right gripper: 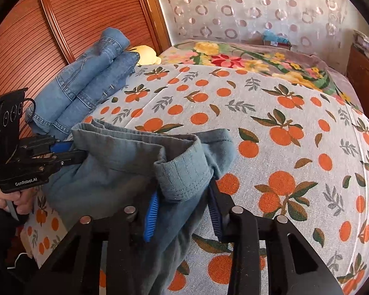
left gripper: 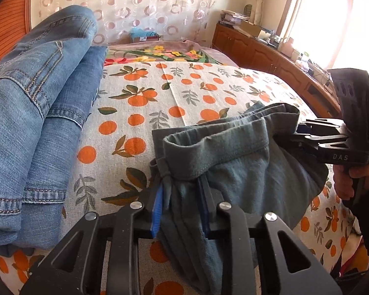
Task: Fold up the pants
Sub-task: 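Lift the folded pants with the left gripper and carry them onto the jeans stack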
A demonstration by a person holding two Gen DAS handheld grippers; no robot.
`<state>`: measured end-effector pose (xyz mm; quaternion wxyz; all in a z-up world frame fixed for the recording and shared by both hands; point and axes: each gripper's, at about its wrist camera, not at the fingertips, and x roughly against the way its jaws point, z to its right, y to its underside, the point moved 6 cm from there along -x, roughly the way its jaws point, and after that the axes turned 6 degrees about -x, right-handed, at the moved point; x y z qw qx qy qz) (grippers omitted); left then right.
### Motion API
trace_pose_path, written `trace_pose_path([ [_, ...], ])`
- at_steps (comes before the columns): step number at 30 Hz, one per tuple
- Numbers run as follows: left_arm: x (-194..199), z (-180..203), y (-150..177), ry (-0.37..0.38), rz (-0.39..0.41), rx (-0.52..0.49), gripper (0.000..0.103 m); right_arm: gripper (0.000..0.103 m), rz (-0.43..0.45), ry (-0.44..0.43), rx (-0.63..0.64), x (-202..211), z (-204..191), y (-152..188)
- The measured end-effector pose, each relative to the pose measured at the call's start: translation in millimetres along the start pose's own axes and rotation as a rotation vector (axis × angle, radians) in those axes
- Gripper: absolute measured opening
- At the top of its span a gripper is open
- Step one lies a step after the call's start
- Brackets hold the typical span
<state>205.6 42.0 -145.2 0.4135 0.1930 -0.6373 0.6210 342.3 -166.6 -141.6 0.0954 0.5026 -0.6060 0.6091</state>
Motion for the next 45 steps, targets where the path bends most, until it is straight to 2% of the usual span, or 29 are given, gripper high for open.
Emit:
trace_pose_path([
  [3, 2, 3, 1, 0.012, -0.002, -0.003, 0.019, 0.024, -0.008, -0.019, -0.001, -2, -3, 1],
  [10, 6, 0, 1, 0.020, 0.013, 0.021, 0.013, 0.018, 0.017, -0.025, -0.003, 3, -5, -1],
  [15, 32, 2, -8, 0.020, 0.096, 0.032, 0.012, 0.016, 0.092, -0.023, 0.027, 29, -17, -10],
  [20, 71, -5, -23, -0.009, 0.196, 0.044, 0.012, 0.016, 0.174, -0.030, 0.093, 53, -38, -42],
  [27, 130, -37, -40, -0.097, 0.315, 0.070, 0.012, 0.016, 0.255, -0.066, 0.216, 64, -89, -101],
  [31, 154, -61, -44, -0.162, 0.345, 0.072, 0.012, 0.016, 0.269, -0.094, 0.265, 50, -117, -132],
  [36, 164, -98, -45, -0.224, 0.343, 0.101, 0.012, 0.016, 0.264, -0.083, 0.348, 25, -156, -169],
  [40, 158, -120, -37, -0.238, 0.319, 0.150, 0.012, 0.016, 0.209, -0.048, 0.384, -13, -171, -194],
  [45, 159, -137, -26, -0.242, 0.323, 0.192, 0.012, 0.016, 0.186, -0.022, 0.438, -47, -203, -216],
])
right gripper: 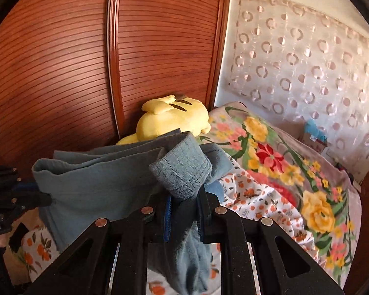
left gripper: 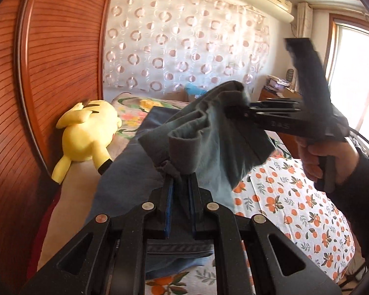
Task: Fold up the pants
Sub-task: 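Lift the folded pants with the left gripper and carry them onto the jeans stack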
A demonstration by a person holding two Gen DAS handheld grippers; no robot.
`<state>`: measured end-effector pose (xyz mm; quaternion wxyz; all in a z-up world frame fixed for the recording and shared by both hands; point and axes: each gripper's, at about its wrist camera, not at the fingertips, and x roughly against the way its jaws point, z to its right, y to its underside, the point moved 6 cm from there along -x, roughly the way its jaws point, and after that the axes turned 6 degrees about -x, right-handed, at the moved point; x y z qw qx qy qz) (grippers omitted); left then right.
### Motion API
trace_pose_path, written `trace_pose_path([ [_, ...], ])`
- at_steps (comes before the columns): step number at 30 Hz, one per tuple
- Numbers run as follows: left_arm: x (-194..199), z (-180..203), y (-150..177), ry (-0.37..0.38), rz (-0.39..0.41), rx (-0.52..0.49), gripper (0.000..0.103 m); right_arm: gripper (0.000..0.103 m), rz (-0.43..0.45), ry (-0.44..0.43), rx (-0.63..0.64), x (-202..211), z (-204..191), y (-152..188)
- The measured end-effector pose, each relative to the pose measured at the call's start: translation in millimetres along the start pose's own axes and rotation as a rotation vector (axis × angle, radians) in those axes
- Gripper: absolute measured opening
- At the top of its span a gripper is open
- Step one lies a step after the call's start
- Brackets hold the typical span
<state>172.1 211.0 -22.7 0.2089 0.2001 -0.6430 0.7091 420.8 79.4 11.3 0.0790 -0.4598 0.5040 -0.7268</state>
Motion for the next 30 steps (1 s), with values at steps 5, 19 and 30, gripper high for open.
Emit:
trace_pose_path([
  [5, -3, -18, 7, 0.012, -0.008, 0.041, 0.010, 0.016, -0.011, -0.024, 0.049, -29, -17, -21],
  [19, -18, -41, 6, -0.012, -0.050, 0.042, 0.014, 0.032, -0.057, -0.063, 0.080, -101, -18, -36],
  [30, -33, -31, -13, -0.023, -0.027, -0.005, 0.045, 0.045, 0.071, -0.040, -0.058, -40, 29, -21],
])
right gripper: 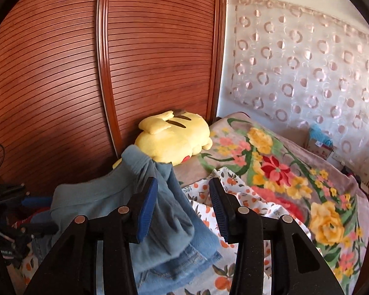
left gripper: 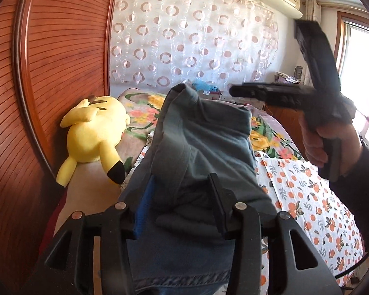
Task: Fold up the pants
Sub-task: 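Lift the folded pants with the left gripper and carry them onto the jeans stack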
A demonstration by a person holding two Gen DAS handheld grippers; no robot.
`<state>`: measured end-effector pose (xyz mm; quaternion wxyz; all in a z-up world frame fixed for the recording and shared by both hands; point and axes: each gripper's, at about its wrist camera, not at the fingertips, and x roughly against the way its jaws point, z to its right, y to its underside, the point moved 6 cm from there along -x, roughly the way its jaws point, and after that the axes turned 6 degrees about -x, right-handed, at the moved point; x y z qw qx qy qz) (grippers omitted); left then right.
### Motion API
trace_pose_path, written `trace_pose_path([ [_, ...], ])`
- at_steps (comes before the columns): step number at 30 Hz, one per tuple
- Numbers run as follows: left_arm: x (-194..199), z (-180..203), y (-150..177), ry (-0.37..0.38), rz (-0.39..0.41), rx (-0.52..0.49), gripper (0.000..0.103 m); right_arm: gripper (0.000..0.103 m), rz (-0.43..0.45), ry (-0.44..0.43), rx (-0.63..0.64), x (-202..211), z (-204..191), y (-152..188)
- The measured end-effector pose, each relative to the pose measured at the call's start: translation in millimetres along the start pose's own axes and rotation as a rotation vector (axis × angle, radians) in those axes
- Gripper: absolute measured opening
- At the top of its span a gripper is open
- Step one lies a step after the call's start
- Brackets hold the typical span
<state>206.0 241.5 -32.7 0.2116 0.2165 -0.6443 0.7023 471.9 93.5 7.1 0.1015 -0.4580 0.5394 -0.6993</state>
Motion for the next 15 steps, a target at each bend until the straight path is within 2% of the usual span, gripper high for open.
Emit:
trace_pose_path([
  [4, 12, 1, -7, -0.022, 0.039, -0.003, 0.045, 0.045, -0.044, -0.005, 0.012, -8, -1, 22],
  [9, 21, 2, -10, -0.045, 0.062, -0.006, 0.045, 0.045, -0.023, 0.111, 0.010, -24, 12, 21],
  [10, 19, 4, -10, -0.043, 0.058, -0.015, 0.045, 0.045, -0.017, 0.136, -0.023, -27, 17, 19],
  [12, 13, 7, -8, -0.040, 0.036, -0.032, 0.046, 0.045, -0.015, 0.125, -0.081, -32, 18, 15],
  [15, -3, 8, 2, -0.037, -0.019, -0.048, 0.046, 0.045, 0.009, 0.123, -0.093, -28, 11, 14],
])
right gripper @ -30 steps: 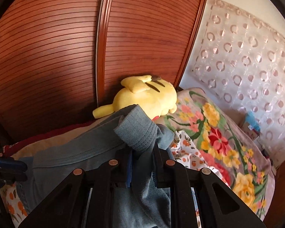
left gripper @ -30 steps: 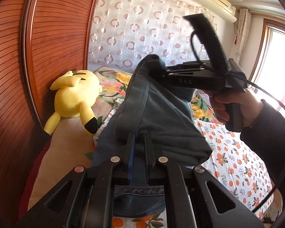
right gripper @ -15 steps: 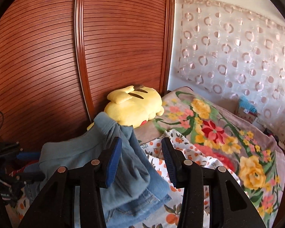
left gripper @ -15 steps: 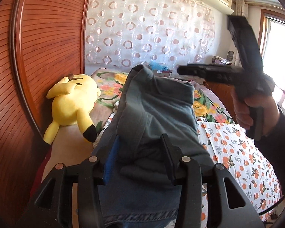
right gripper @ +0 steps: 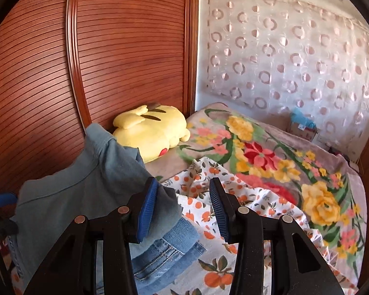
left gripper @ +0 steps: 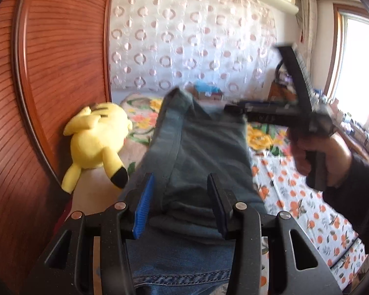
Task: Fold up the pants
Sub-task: 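Lift the folded pants with the left gripper and carry them onto the jeans stack, then open the left gripper to release the pants on the stack and withdraw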
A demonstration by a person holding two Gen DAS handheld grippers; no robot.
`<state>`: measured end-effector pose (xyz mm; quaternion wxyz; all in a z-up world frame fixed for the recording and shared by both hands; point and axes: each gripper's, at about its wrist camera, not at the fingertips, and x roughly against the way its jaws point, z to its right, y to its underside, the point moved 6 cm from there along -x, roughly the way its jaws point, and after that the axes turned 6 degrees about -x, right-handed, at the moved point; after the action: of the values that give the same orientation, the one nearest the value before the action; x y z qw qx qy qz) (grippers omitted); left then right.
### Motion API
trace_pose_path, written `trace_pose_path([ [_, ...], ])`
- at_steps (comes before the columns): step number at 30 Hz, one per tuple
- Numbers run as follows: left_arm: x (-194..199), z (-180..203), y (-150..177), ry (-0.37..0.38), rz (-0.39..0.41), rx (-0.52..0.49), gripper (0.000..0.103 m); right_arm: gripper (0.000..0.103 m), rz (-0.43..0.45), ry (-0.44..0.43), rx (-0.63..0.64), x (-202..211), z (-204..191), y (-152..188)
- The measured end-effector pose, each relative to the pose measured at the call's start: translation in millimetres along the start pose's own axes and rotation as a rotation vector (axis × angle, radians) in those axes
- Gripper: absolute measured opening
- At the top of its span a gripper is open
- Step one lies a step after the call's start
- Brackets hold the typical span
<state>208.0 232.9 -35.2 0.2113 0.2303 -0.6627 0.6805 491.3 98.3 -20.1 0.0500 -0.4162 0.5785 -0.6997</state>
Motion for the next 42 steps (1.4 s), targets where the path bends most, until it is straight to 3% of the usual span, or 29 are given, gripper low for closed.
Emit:
trace_pose_path([
  [11, -14, -5, 23, -0.039, -0.062, 0.017, 0.046, 0.046, 0.016, -0.019, -0.021, 42, -6, 30],
  [19, -2, 5, 23, -0.072, -0.045, 0.011, 0.047, 0.046, 0.004, -0.035, -0.079, 91, -3, 71],
  [23, 6, 19, 21, -0.051, -0.023, -0.008, 0.071, 0.046, 0.008, -0.024, -0.099, 118, 3, 85],
  [26, 13, 33, 18, -0.033, 0.000, -0.022, 0.081, 0.046, 0.014, -0.008, -0.103, 138, 4, 94],
  [31, 17, 57, 15, -0.053, 0.008, -0.062, 0.085, 0.046, 0.028, 0.031, -0.114, 173, 10, 107],
  [42, 34, 130, 7, 0.054, 0.053, -0.147, 0.085, 0.057, 0.054, 0.124, -0.180, 247, 19, 145],
])
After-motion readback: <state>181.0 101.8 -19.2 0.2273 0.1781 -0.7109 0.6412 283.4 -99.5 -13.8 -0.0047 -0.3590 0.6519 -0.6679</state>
